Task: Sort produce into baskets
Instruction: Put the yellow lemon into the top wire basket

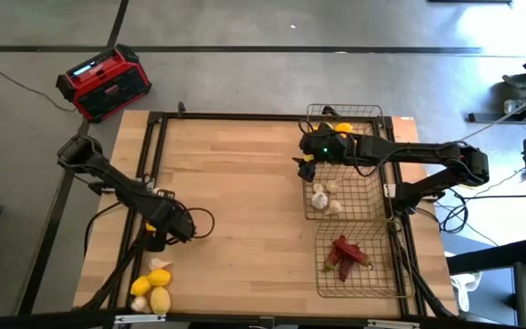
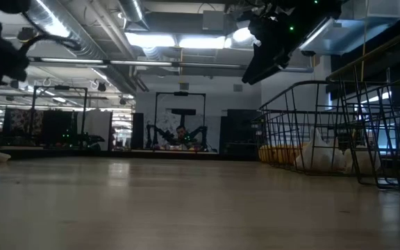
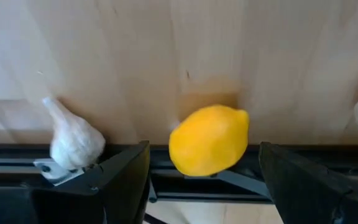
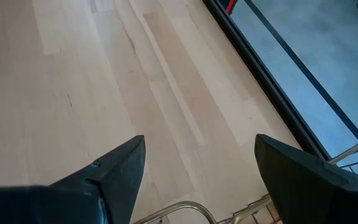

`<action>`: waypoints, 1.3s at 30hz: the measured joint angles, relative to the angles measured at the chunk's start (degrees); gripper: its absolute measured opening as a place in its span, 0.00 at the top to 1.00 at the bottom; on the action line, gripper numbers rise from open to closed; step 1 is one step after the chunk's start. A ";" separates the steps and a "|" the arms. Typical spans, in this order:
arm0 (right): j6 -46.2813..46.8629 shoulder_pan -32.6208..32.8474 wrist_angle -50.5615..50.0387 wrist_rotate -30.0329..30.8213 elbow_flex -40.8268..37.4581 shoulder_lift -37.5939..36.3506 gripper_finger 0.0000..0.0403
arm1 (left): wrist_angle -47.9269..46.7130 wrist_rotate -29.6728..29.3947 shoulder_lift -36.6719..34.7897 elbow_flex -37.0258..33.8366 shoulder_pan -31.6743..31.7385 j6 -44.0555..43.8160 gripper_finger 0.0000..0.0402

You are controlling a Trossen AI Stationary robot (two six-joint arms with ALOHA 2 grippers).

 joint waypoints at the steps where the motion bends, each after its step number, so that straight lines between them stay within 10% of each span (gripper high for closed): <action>1: 0.00 0.00 0.03 0.00 0.00 0.00 0.26 | -0.01 0.50 0.00 -0.56 -0.50 -0.19 0.26; 27: 0.00 -0.02 0.38 0.00 0.00 0.00 0.26 | 11.74 3.94 0.00 -11.34 -5.58 -5.92 0.26; 39: 0.00 -0.02 0.87 -0.01 0.00 0.00 0.26 | 10.71 3.74 0.00 -10.97 -4.79 -10.59 0.50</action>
